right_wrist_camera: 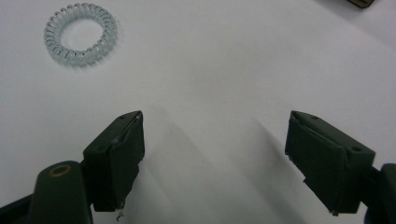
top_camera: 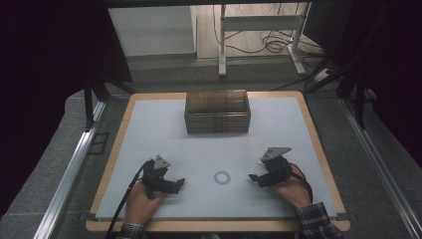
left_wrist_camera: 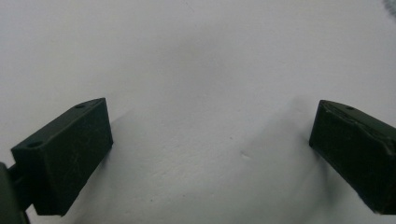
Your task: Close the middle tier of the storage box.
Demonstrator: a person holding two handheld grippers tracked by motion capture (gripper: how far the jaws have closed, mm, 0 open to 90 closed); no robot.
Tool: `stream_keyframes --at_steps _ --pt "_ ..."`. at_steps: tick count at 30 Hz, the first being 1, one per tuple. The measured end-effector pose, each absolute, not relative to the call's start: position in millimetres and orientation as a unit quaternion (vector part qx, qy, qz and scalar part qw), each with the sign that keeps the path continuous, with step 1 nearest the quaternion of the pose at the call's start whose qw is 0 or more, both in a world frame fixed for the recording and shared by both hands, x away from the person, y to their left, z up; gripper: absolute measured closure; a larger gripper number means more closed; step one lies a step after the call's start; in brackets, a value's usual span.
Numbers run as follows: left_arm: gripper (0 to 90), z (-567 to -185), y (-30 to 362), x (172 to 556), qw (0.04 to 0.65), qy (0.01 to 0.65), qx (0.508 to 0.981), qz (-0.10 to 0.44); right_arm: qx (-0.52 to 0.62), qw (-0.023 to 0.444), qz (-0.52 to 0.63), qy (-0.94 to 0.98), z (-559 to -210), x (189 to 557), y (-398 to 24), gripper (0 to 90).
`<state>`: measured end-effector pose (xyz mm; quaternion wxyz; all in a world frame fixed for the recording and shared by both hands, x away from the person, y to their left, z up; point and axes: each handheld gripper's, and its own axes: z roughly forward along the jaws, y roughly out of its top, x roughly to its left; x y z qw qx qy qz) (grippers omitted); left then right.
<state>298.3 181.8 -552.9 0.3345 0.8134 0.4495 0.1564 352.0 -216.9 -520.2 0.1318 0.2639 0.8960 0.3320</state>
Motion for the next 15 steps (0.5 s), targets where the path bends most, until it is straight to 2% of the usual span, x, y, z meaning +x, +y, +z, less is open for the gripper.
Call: stream_keyframes --at_steps 9,15 --pt "0.0 -553 182 298 0.335 0.450 0.813 0.157 0.233 0.185 0.316 0.901 -518 349 -207 22.1" --pt "0.0 -553 182 298 0.335 0.450 0.813 0.157 0.229 0.189 0.312 0.903 -517 350 -203 23.4"
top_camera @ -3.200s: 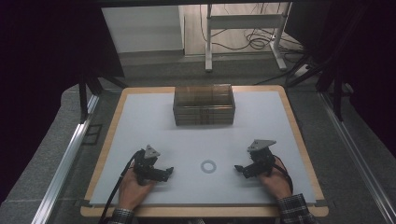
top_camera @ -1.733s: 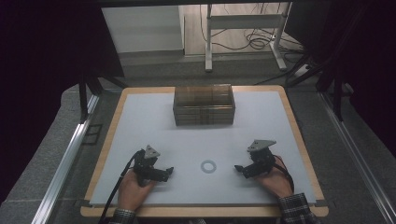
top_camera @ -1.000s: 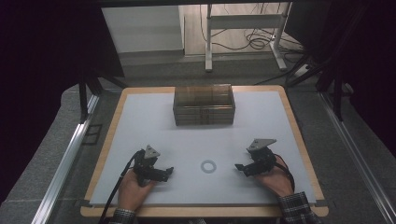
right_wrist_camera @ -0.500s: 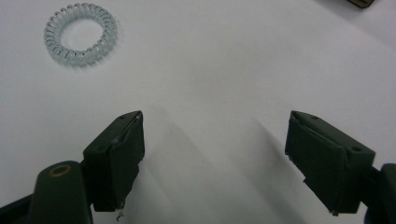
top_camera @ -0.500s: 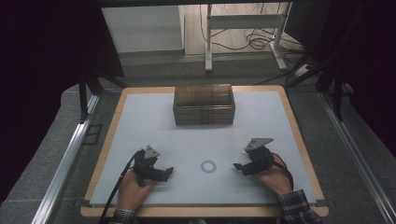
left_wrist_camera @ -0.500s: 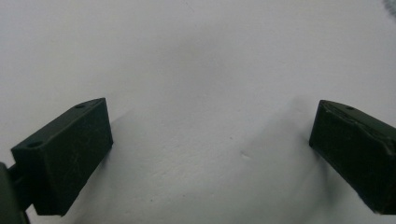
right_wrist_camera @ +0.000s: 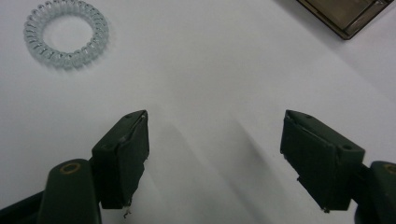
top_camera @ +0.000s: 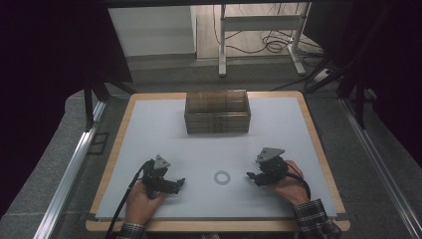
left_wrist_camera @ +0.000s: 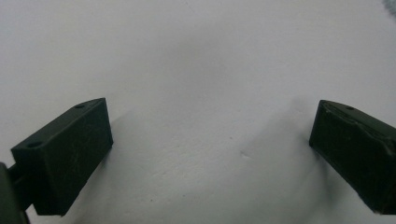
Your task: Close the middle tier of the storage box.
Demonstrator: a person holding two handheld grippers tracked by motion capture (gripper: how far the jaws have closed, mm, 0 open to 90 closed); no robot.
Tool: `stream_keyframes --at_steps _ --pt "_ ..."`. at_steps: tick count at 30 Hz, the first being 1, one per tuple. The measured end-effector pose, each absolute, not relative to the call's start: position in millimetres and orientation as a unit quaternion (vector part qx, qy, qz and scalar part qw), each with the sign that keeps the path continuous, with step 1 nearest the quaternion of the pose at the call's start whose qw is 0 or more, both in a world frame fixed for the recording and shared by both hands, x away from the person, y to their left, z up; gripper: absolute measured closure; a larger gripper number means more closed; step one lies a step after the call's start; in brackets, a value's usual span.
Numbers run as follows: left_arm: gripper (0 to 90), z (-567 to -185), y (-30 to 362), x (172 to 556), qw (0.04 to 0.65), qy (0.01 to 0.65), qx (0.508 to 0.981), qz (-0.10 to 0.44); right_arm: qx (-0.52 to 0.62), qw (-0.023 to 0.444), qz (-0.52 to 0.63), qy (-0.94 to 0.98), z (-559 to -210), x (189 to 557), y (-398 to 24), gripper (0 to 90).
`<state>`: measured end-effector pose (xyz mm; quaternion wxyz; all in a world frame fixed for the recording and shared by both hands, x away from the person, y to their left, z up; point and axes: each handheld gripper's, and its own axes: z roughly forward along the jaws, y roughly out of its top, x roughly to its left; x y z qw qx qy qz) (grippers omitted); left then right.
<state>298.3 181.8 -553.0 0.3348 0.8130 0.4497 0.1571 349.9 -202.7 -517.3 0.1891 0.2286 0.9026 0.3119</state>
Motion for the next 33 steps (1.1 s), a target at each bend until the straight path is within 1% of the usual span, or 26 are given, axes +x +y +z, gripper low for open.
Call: stream_keyframes --at_steps 8,13,29,33 --pt "0.0 -553 182 298 0.335 0.450 0.813 0.157 0.219 0.199 0.304 0.906 -513 351 -198 25.1" --pt "0.0 -553 182 298 0.335 0.450 0.813 0.157 0.212 0.212 0.294 0.907 -512 352 -194 26.7" --pt "0.0 -553 182 298 0.335 0.450 0.813 0.157 0.200 0.249 0.268 0.909 -510 354 -181 26.8" --pt "0.0 -553 182 298 0.335 0.450 0.813 0.157 0.189 0.264 0.259 0.910 -509 355 -176 28.8"
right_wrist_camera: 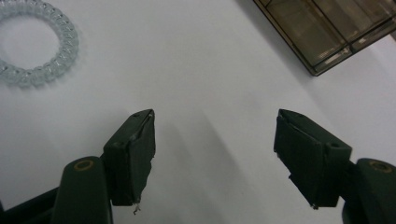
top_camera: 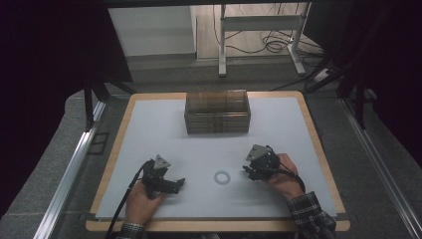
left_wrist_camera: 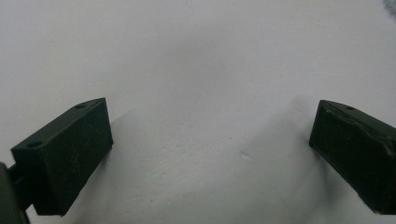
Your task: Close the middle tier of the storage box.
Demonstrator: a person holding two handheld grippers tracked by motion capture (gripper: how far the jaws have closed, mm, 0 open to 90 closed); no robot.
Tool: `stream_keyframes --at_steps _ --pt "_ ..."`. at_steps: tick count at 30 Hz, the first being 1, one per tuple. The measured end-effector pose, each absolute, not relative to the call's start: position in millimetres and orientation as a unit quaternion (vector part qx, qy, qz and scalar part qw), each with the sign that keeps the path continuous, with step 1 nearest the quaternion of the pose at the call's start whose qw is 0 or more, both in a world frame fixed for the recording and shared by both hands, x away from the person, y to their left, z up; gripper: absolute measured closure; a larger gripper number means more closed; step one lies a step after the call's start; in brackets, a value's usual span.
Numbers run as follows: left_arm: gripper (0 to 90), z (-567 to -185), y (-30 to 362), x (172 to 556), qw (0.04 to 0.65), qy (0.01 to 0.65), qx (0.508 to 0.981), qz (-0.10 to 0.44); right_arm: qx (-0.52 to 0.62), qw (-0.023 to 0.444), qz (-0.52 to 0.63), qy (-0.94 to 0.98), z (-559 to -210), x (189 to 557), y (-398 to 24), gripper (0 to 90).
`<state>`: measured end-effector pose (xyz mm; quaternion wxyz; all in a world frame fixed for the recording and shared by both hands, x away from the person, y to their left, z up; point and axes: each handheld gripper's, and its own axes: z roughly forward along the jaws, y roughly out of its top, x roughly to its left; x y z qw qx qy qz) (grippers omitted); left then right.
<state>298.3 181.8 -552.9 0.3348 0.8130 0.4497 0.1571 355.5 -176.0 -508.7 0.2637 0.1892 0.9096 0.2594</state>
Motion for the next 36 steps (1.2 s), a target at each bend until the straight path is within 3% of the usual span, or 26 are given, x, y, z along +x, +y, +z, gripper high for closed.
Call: stream_keyframes --at_steps 36 --pt "0.0 -553 182 298 0.335 0.450 0.813 0.157 0.112 0.370 0.189 0.903 -510 363 -136 36.6"
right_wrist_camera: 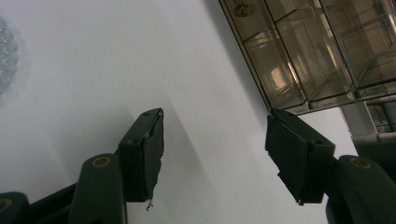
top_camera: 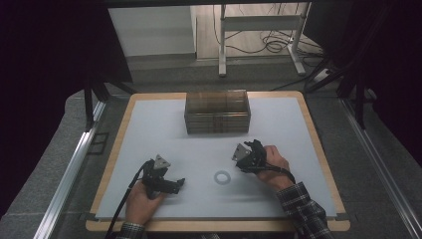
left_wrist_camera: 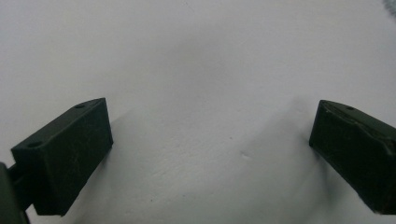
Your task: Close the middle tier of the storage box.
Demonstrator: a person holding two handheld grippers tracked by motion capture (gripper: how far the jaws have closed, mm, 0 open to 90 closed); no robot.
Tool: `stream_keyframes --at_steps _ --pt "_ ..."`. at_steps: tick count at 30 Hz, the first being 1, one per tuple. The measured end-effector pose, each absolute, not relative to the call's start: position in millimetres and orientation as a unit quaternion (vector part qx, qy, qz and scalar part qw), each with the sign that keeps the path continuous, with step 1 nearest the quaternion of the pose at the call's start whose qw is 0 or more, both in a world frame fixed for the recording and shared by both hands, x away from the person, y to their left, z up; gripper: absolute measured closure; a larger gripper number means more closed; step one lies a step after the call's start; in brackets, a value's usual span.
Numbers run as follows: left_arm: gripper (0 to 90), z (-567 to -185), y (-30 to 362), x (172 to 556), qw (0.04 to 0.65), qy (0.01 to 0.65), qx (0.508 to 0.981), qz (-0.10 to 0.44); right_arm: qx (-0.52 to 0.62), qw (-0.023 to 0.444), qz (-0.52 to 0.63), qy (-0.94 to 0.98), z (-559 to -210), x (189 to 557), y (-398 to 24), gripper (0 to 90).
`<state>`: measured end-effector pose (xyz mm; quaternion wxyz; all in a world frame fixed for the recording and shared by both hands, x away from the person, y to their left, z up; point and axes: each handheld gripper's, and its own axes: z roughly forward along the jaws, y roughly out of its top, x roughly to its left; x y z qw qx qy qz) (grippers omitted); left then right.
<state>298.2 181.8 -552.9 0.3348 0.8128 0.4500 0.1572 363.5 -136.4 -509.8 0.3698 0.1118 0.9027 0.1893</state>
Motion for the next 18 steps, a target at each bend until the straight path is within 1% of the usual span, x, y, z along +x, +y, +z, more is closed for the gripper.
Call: stream_keyframes --at_steps 18 --pt "0.0 -553 181 298 0.337 0.452 0.811 0.157 0.093 0.402 0.171 0.895 -513 371 -120 36.7"
